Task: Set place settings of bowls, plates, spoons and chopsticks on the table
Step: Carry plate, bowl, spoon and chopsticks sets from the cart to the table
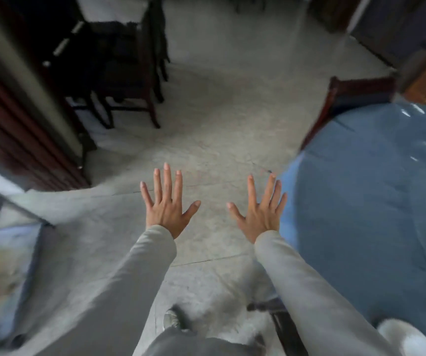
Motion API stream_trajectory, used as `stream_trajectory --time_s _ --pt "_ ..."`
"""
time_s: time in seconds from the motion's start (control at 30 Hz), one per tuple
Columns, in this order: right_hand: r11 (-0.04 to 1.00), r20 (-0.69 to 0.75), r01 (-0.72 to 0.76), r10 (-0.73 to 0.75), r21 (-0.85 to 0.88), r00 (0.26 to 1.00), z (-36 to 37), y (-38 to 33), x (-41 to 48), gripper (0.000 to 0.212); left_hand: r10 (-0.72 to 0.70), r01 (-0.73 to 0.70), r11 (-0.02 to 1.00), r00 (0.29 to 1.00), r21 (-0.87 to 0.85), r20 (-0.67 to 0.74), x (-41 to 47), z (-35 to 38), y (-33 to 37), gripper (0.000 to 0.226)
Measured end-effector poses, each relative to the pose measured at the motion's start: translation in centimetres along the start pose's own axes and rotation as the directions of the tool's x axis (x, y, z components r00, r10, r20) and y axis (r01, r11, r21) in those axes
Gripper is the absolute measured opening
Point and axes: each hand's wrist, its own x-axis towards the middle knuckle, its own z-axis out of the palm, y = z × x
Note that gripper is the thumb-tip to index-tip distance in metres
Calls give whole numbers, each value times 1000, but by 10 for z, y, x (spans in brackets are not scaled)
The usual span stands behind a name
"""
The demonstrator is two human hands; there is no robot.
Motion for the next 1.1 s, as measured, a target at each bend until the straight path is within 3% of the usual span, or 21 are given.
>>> stream_trajectory --time_s 0.2,0.4,0.77,0.87,0.97,1.1 --pt "973 66 219 -224 79 972 41 -183 38 96 -270 269 962 963 38 8 -11 -26 -165 94" --pt "873 149 469 -486 136 861 85 -323 59 94 -504 505 863 863 25 -27 -30 -37 -287 94" --pt "494 140 849 -869 187 475 186 -573 131 93 -827 832 553 554 42 -98 -18 -44 -483 91" --pt "393 131 895 -919 213 373 204 -643 150 93 -875 884 465 467 47 -127 -7 -52 -532 94" --pt "289 137 928 -955 233 263 218 -710 162 93 -932 946 321 323 39 -164 -4 -66 -575 95" --pt "199 159 938 -974 285 158 238 -789 157 92 -969 983 182 182 19 -169 -21 -82 -616 96"
